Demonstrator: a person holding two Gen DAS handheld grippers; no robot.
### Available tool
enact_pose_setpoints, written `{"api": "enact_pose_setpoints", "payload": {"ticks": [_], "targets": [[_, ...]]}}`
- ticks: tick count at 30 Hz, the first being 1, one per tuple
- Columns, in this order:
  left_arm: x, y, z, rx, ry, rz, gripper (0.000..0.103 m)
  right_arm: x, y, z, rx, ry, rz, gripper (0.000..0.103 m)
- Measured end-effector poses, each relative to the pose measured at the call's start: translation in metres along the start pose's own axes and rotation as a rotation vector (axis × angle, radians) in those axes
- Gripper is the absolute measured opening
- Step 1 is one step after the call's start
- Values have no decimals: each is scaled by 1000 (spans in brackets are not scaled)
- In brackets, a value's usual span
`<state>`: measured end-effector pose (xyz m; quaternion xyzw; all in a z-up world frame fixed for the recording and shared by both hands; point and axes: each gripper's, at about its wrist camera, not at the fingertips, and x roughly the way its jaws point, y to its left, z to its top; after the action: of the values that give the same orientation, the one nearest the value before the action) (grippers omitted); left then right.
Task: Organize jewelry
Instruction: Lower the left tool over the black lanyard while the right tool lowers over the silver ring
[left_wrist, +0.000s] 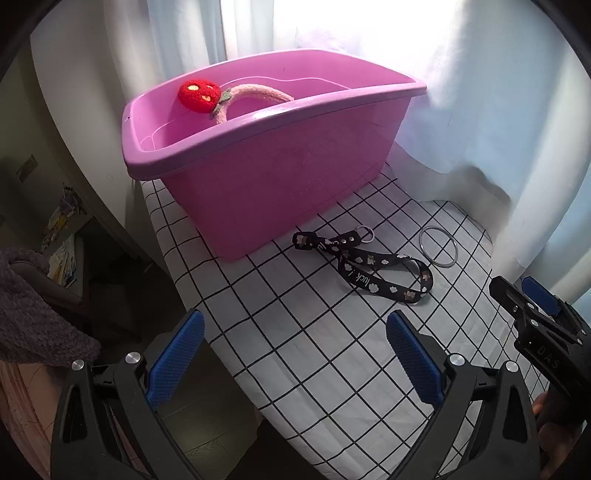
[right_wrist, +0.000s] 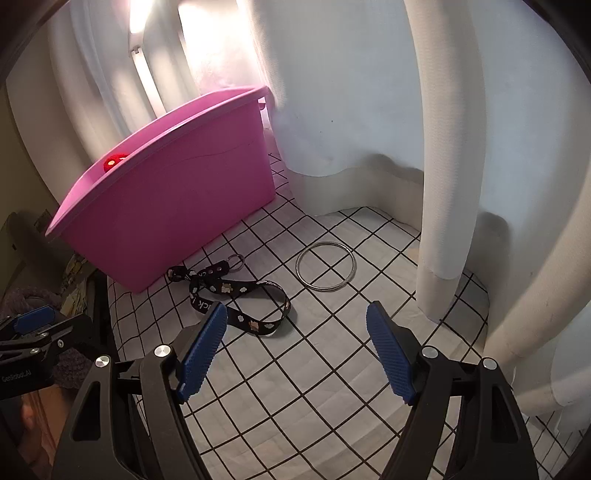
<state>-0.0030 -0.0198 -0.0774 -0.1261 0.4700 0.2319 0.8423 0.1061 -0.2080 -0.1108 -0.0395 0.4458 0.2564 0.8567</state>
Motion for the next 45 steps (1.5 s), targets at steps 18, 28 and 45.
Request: {"api": "enact_pose_setpoints", "payload": {"ticks": [18,28,45], "targets": [[123,-34,9,-50,50,31,97,101,-31,16,-86,39,-30,74],[144,-36,11,-83,78,40,97,124,-24,19,-149,81,-22,74],[169,-38,35,-121,69,50,98,154,-15,42,-240,107,-52,85]]}}
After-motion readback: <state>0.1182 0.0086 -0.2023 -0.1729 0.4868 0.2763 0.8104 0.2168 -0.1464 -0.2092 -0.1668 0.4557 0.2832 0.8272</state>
